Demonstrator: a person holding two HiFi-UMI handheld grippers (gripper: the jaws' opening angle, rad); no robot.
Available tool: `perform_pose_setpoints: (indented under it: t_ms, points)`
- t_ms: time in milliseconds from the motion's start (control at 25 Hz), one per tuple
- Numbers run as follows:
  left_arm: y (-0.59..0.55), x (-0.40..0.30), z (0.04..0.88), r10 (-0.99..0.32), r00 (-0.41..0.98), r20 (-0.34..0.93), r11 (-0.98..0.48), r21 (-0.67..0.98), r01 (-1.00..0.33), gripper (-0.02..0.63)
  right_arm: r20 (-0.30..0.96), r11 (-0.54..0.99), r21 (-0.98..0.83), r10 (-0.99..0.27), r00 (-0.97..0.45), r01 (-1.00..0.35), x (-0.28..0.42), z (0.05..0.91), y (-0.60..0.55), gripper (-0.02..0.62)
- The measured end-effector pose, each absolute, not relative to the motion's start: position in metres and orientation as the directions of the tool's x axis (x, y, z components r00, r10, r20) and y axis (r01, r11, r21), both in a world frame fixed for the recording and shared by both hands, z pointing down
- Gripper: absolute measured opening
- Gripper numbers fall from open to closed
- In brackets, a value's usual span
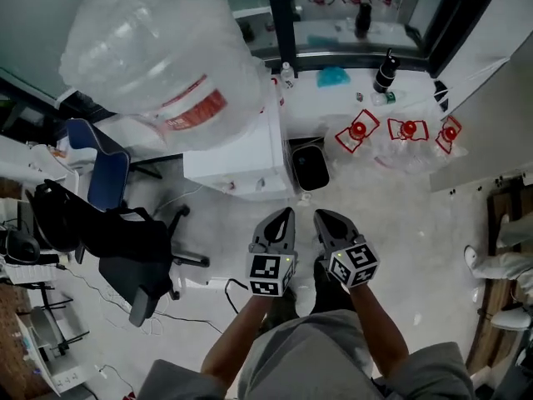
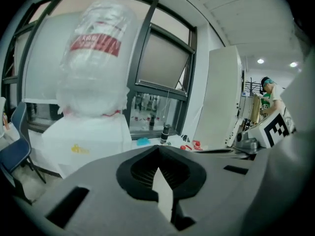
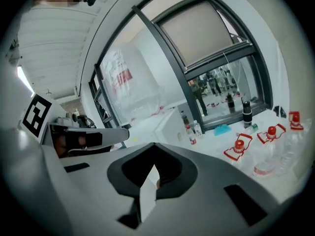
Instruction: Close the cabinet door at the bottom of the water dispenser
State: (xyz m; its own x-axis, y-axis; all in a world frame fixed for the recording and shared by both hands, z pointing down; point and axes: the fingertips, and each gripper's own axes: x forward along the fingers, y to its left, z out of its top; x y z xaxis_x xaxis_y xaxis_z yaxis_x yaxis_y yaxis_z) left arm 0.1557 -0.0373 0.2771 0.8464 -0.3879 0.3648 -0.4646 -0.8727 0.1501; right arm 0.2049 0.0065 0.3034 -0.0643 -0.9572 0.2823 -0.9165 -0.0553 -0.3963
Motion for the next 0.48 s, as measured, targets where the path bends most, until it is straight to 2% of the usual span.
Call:
perform_pose_setpoints:
  t_ms: [240, 480]
  points:
    - [-0.02, 0.146, 0.205, -0.366, 0.887, 0.282, -0.907, 0.106, -0.408, 0.007, 0.203, -0.049, -0.326, -0.979, -0.019, -0.944, 0.201, 0.22, 0.016, 0.008]
    - [-0.007, 0.147, 0.15, -0.352, 0.919, 0.177, -0.93, 0.041, -0.365, 0.007, 0.079, -0.002, -0.175, -0.997, -0.012, -0.985, 0.193, 0.152, 0.019, 0.008]
